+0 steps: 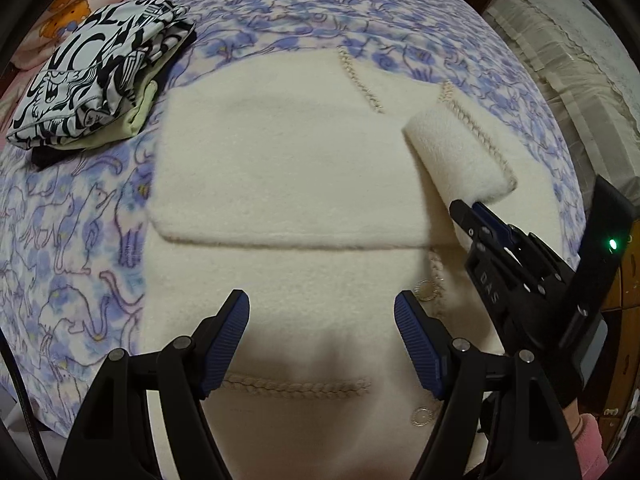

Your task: Fold large clothes

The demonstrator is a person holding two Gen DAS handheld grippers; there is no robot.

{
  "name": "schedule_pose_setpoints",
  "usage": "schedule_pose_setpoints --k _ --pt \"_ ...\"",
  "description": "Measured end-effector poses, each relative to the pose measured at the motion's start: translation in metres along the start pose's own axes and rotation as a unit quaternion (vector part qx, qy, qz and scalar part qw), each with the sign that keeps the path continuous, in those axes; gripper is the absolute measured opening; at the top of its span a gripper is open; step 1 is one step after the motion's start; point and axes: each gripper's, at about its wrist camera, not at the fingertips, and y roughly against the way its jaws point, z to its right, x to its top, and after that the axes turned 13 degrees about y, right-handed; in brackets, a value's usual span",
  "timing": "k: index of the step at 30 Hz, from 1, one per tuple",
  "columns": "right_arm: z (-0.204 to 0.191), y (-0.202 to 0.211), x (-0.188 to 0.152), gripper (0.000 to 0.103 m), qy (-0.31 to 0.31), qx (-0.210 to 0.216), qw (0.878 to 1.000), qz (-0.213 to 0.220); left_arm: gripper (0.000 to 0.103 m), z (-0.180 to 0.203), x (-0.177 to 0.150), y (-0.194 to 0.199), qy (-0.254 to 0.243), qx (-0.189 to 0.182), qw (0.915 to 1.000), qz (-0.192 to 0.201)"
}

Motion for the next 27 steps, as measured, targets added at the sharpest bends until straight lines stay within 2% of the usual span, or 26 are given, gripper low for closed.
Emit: schedule_pose_setpoints --k 2,5,6,9,15,17,19,21,25,27 --pt "-0.009 -0.002 -0.004 0.023 0.011 0.022 1.000 0.000 0.074 -0.004 0.001 -0.003 0.007 0.004 1.0000 0.000" --pt "-0.013 0.000 -0.007 0.024 0.003 0.120 0.993 -0.001 0.074 -0.008 0.005 -0.005 0.016 0.008 0.9998 0.005" --pt "-0.014 0.001 -0.008 0.024 0.005 0.138 0.990 -0.001 0.074 -0.008 0.006 -0.006 0.018 0.009 0.9998 0.005" --pt "-0.019 0.008 -0.008 0.025 0.026 0.134 0.991 0.000 0.074 -0.004 0.010 -0.011 0.021 0.001 0.9998 -0.001" --pt "-0.001 0.019 -0.016 0.030 0.026 0.131 0.991 -0.017 0.074 0.021 0.018 -0.029 0.046 -0.065 0.9968 0.002" --pt "0.012 0.020 -0.020 0.030 0.018 0.128 0.991 -0.031 0.073 0.031 0.019 -0.041 0.055 -0.071 0.9959 0.010" --pt "0.025 0.021 -0.028 0.030 0.008 0.124 0.991 -0.040 0.063 0.038 0.021 -0.057 0.076 -0.071 0.9946 0.003" --pt "0.040 0.023 -0.037 0.030 -0.003 0.119 0.992 -0.051 0.051 0.039 0.023 -0.077 0.120 -0.076 0.9898 -0.008" --pt "0.068 0.028 -0.055 0.030 -0.017 0.113 0.991 -0.067 0.049 0.040 0.024 -0.103 0.174 -0.058 0.9830 -0.005" --pt "0.080 0.030 -0.062 0.030 -0.021 0.110 0.991 -0.074 0.040 0.041 0.024 -0.109 0.196 -0.054 0.9791 0.009"
